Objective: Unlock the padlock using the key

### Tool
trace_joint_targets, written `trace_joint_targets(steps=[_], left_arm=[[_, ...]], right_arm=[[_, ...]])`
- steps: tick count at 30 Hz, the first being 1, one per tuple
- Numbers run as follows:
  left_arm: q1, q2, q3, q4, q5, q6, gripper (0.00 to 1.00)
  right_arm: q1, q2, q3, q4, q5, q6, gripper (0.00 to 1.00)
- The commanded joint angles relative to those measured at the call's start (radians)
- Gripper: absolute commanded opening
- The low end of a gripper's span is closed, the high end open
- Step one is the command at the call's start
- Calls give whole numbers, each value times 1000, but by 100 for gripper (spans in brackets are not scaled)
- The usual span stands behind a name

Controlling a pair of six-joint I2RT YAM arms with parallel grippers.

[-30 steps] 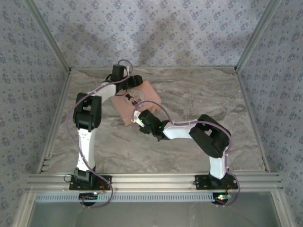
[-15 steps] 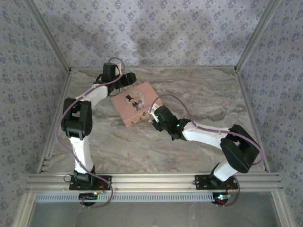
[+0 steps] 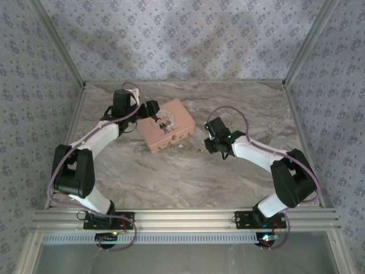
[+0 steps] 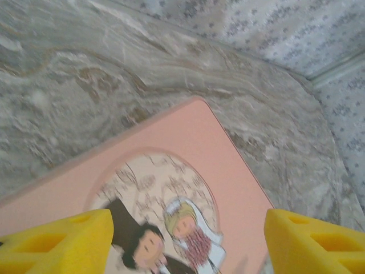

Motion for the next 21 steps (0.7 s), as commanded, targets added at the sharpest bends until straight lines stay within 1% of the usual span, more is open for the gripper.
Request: trace_joint_targets(steps=[1, 7, 10, 11, 15, 19, 21], left_arm=[[-38, -73, -40, -1, -7, 1, 71], [-83, -166, -124, -12, -32, -6, 71], [-94, -213, -157, -18, -39, -16, 71], [-99, -231, -168, -25, -44, -15, 72], [-104, -286, -199, -58, -68, -7, 72], [-104, -340, -222, -88, -100, -3, 73], [-103, -371, -231, -107, -128, 3, 74]], right_arm=[[-2, 56, 54, -110, -40, 42, 0], [-14, 110, 58, -97, -57, 62, 0], [-15, 141, 75, -102, -60, 64, 3], [-15, 144, 76, -100, -63, 65, 6], [-16, 116, 89, -119, -68, 68, 33], [-25, 54, 120, -174, -59, 61, 46], [-38, 20, 139, -205, -62, 59, 50]])
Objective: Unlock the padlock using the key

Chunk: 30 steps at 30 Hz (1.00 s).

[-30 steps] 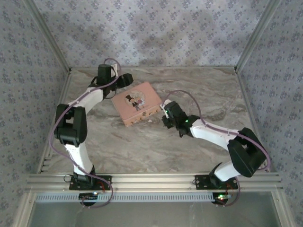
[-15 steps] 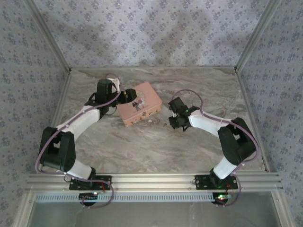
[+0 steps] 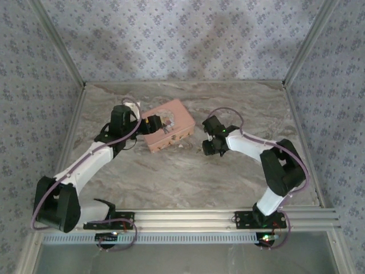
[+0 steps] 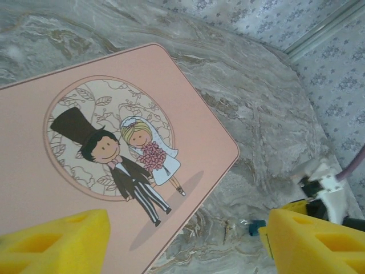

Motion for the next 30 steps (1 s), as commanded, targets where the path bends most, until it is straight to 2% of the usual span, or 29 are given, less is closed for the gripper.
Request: trace_joint_targets(steps=[1, 5, 8, 9, 10, 13, 14, 15, 18, 20, 22, 25, 26, 28, 30], left_arm=[[-6, -61, -12, -51, -57, 11, 74], [-4, -108, -8, -100, -99, 25, 76], [1, -140, 2, -155, -156, 37, 77], [4, -151, 3, -175, -186, 46, 79], [8, -162, 5, -197, -221, 51, 82], [39, -182, 1, -257, -327, 72, 85], [54, -188, -2, -271, -364, 73, 97], [75, -195, -7, -277, -400, 76, 98], [134, -190, -23, -269, -496, 127, 98], [146, -175, -54, -224, -620, 191, 98], [170, -162, -107, -138, -697, 267, 98], [240, -112, -175, -16, -677, 332, 98], [253, -92, -195, 27, -700, 332, 98], [287, -47, -238, 130, -662, 344, 98], [305, 7, -279, 246, -676, 357, 98]], right_arm=[[-24, -90, 58, -84, 6, 1, 52], [-42, -152, 101, -146, 24, -11, 54], [-73, -212, 111, -154, 15, -3, 60], [-89, -233, 110, -151, 10, 3, 84], [-106, -251, 107, -142, 9, 7, 100], [-157, -304, 85, -91, 38, 19, 100], [-175, -316, 76, -72, 47, 24, 100], [-197, -329, 65, -51, 63, 30, 100], [-221, -361, 9, 42, 255, 49, 100], [-244, -382, -73, 153, 366, 42, 100], [-269, -397, -186, 326, 465, -30, 100], [-299, -381, -341, 559, 593, -105, 100], [-311, -370, -377, 607, 601, -105, 100], [-344, -341, -447, 727, 569, -104, 100], [-350, -327, -505, 866, 546, -123, 100]])
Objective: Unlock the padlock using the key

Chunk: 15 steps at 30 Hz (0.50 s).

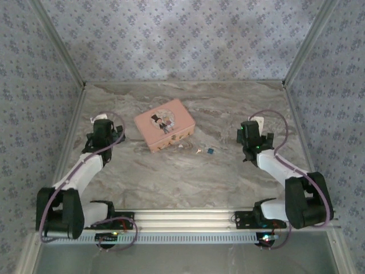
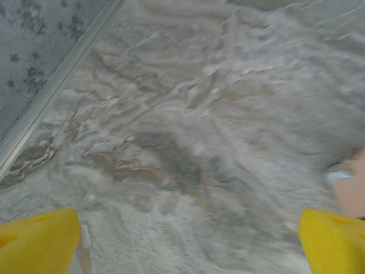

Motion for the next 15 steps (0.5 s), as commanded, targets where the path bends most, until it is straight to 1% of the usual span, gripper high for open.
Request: trace_joint_targets(steps=[1, 2, 4, 6, 7, 8, 9, 10, 11, 12, 13, 14, 15], left_arm=[[28, 75, -49, 259, -41, 64, 98], [35, 100, -67, 316, -40, 65, 98], [40, 143, -103, 440, -33, 80, 98], [41, 178, -116, 491, -34, 92, 98], [42, 194, -114, 512, -29, 102, 98], [43, 197, -107, 499, -8, 118, 98], [43, 207, -118, 553, 6, 150, 98], [46, 218, -149, 633, 28, 165, 98], [59, 244, -187, 717, 55, 157, 98], [65, 281, -220, 820, 79, 165, 98], [65, 324, -245, 903, 118, 180, 98], [59, 346, -246, 954, 107, 187, 98], [60, 317, -210, 830, 94, 168, 98]], right_arm=[[-12, 23, -84, 374, 35, -76, 100], [-11, 37, -98, 402, 24, -99, 100], [-1, 69, -142, 525, 38, -150, 100], [-3, 80, -206, 676, 28, -207, 100], [-15, 77, -236, 744, -35, -226, 100], [-40, 80, -259, 786, -100, -230, 100], [-69, 95, -272, 815, -158, -216, 100], [-95, 122, -277, 843, -195, -207, 100], [-113, 159, -282, 897, -240, -233, 100], [-132, 180, -279, 912, -267, -232, 100], [-171, 181, -264, 836, -334, -180, 100], [-197, 232, -245, 875, -334, -169, 100], [-196, 258, -217, 881, -282, -165, 100]])
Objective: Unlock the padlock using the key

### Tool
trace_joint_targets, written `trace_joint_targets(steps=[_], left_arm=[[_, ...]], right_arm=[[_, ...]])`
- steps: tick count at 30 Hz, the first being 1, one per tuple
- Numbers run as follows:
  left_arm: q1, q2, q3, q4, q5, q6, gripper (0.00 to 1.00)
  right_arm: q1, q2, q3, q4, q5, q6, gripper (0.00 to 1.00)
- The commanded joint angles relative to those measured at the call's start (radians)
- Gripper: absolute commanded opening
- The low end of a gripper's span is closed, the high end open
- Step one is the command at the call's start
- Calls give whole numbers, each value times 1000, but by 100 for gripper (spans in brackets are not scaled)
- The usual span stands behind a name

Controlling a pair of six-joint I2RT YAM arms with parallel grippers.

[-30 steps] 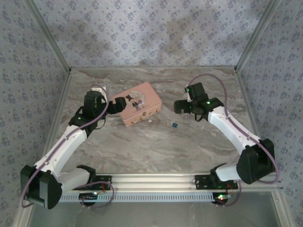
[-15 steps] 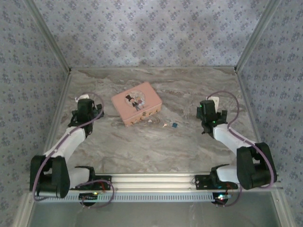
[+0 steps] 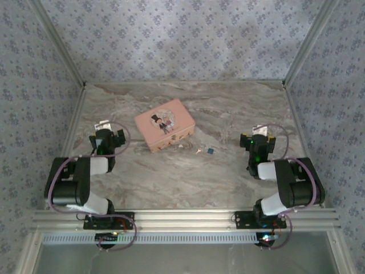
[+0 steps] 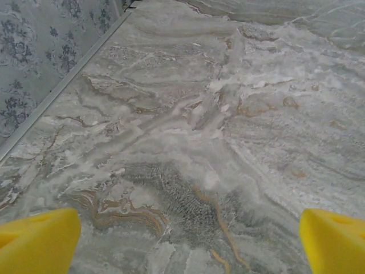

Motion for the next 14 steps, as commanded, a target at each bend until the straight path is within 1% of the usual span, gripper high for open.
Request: trace_joint_targets(steps=[1, 2, 3, 4, 5, 7, 8, 9, 14], left_arm=[[7, 11, -2, 113, 40, 29, 98], [4, 35, -17, 194, 29, 37, 98], [3, 20, -7, 149, 28, 31, 98], [2, 11, -1, 113, 28, 29, 98], [0, 23, -12, 163, 25, 37, 98], [-7, 14, -6, 132, 14, 38, 98], [-8, 21, -10, 156, 11, 41, 98], [-9, 15, -6, 137, 13, 39, 98], [-8, 16, -7, 141, 15, 39, 98]], right_arm=[[-32, 15, 52, 13, -83, 37, 100], [-27, 22, 55, 29, -110, 10, 100], [-26, 40, 51, 70, -117, -6, 100], [-28, 28, 52, 46, -122, -3, 100], [-42, 20, 61, 11, -154, 6, 100], [-56, 22, 70, 1, -179, 10, 100], [-63, 26, 74, -6, -197, 14, 100], [-69, 26, 79, -14, -207, 17, 100], [-64, 25, 72, -3, -194, 14, 100]])
